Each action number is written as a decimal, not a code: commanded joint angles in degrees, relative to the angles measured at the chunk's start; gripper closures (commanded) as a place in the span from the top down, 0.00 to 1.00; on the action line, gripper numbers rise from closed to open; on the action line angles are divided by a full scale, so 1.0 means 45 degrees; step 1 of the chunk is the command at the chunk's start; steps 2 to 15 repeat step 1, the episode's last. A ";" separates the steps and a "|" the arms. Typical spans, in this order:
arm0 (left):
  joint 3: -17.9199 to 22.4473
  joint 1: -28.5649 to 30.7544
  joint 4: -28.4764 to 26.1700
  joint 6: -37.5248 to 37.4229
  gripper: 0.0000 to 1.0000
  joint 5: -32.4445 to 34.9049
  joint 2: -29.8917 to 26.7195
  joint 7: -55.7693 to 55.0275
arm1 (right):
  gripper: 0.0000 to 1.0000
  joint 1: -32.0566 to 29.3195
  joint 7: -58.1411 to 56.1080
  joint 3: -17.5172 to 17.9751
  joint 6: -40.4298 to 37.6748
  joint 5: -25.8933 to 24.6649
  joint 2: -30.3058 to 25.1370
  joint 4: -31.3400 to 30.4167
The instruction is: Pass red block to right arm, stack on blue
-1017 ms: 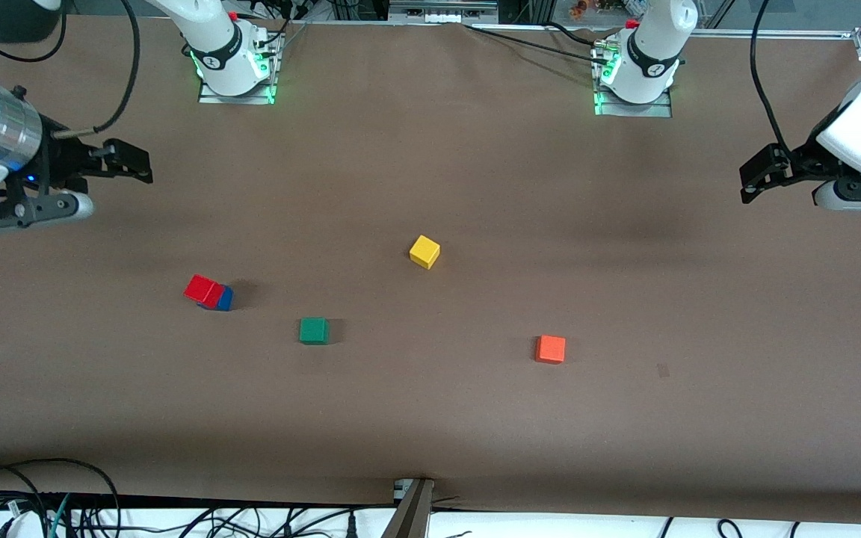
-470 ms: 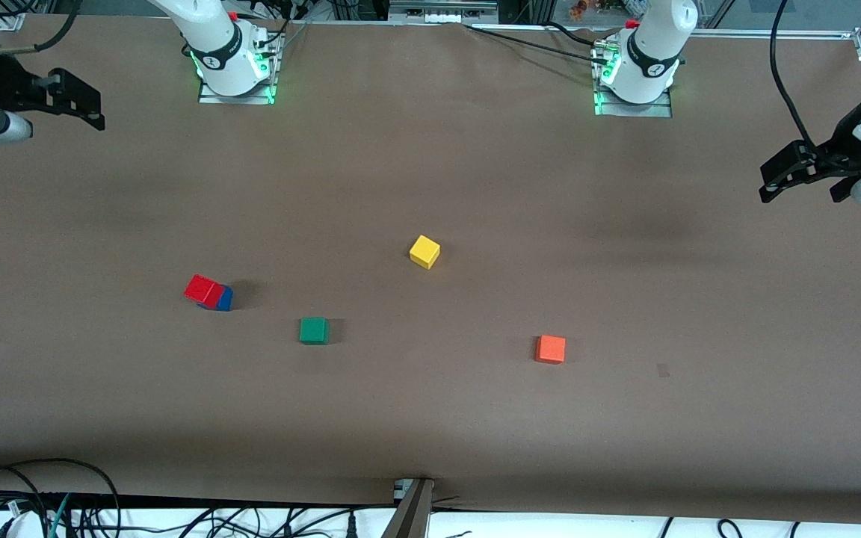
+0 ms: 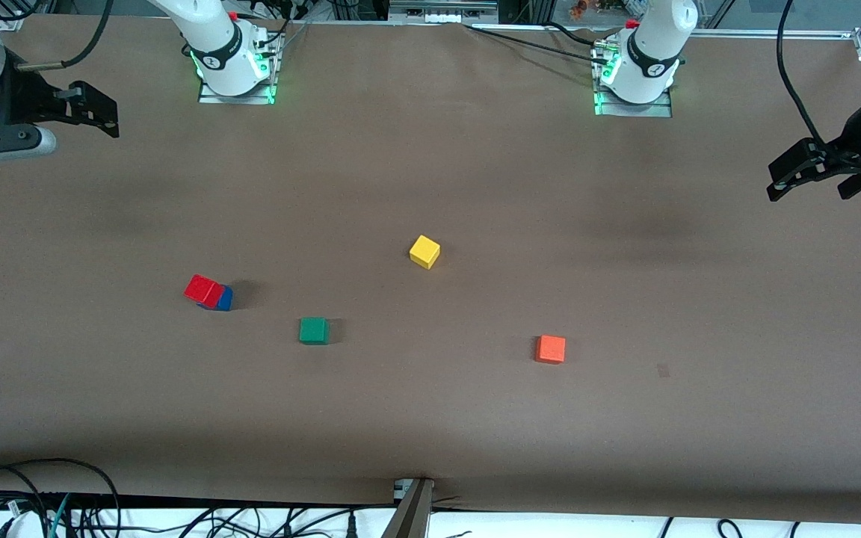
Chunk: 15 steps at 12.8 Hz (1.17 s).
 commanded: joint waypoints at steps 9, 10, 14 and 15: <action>0.0007 0.0137 0.0478 -0.0292 1.00 -0.0041 0.0010 0.0004 | 1.00 -0.0063 -0.0100 0.0154 0.0092 -0.0140 -0.0040 -0.0028; 0.0007 0.0137 0.0478 -0.0292 1.00 -0.0041 0.0010 0.0004 | 1.00 -0.0063 -0.0100 0.0154 0.0092 -0.0140 -0.0040 -0.0028; 0.0007 0.0137 0.0478 -0.0292 1.00 -0.0041 0.0010 0.0004 | 1.00 -0.0063 -0.0100 0.0154 0.0092 -0.0140 -0.0040 -0.0028; 0.0007 0.0137 0.0478 -0.0292 1.00 -0.0041 0.0010 0.0004 | 1.00 -0.0063 -0.0100 0.0154 0.0092 -0.0140 -0.0040 -0.0028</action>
